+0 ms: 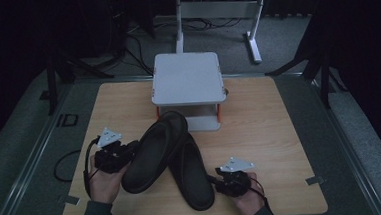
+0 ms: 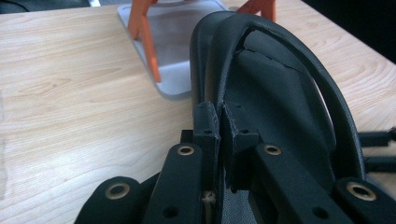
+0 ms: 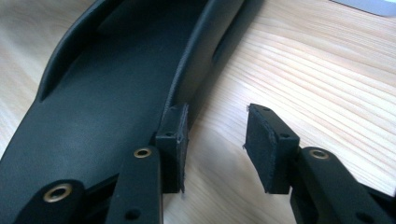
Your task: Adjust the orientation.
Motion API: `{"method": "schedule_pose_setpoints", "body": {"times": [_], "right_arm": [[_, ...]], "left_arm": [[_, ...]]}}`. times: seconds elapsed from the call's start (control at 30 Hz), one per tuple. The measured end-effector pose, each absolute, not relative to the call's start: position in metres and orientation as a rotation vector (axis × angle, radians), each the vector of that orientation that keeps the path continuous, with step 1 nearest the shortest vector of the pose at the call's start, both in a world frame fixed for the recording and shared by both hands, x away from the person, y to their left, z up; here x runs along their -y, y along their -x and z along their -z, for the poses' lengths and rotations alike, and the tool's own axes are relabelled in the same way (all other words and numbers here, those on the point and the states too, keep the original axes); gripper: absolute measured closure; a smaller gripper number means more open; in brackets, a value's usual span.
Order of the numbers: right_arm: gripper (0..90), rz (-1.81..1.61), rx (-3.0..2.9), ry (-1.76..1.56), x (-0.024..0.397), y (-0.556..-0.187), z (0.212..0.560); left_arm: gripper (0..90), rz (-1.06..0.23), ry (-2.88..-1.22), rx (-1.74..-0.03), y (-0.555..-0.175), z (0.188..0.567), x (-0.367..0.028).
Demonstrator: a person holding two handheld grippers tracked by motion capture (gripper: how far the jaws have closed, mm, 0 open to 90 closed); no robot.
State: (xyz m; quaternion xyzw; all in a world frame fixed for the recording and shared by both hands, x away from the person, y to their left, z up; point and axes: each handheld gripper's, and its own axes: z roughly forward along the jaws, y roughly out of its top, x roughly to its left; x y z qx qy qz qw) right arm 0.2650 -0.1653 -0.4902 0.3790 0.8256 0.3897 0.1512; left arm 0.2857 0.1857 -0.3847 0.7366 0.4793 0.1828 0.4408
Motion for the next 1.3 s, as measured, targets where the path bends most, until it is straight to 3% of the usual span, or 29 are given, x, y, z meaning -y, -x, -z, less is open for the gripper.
{"method": "schedule_pose_setpoints", "body": {"times": [0.13,0.23,0.7,1.1,1.3], "right_arm": [[59.3,-1.156,-2.408,-1.054,0.152,-0.264,0.491],[52.0,-1.152,-2.428,-0.996,0.144,-0.260,0.490],[49.7,-1.266,-2.139,-1.201,0.218,-0.267,0.455],[47.7,-1.413,-2.005,-1.255,0.230,-0.284,0.425],[40.9,-1.400,-1.982,-1.313,0.227,-0.297,0.427]], "left_arm": [[85.2,-0.445,-1.825,-1.187,-0.286,0.383,-0.182],[85.1,-0.417,-1.833,-1.182,-0.288,0.384,-0.167],[85.1,-0.321,-1.867,-1.114,-0.303,0.396,-0.079],[85.0,-0.345,-1.899,-1.082,-0.303,0.405,-0.039],[84.8,-0.332,-1.885,-1.118,-0.302,0.415,-0.021]]}}
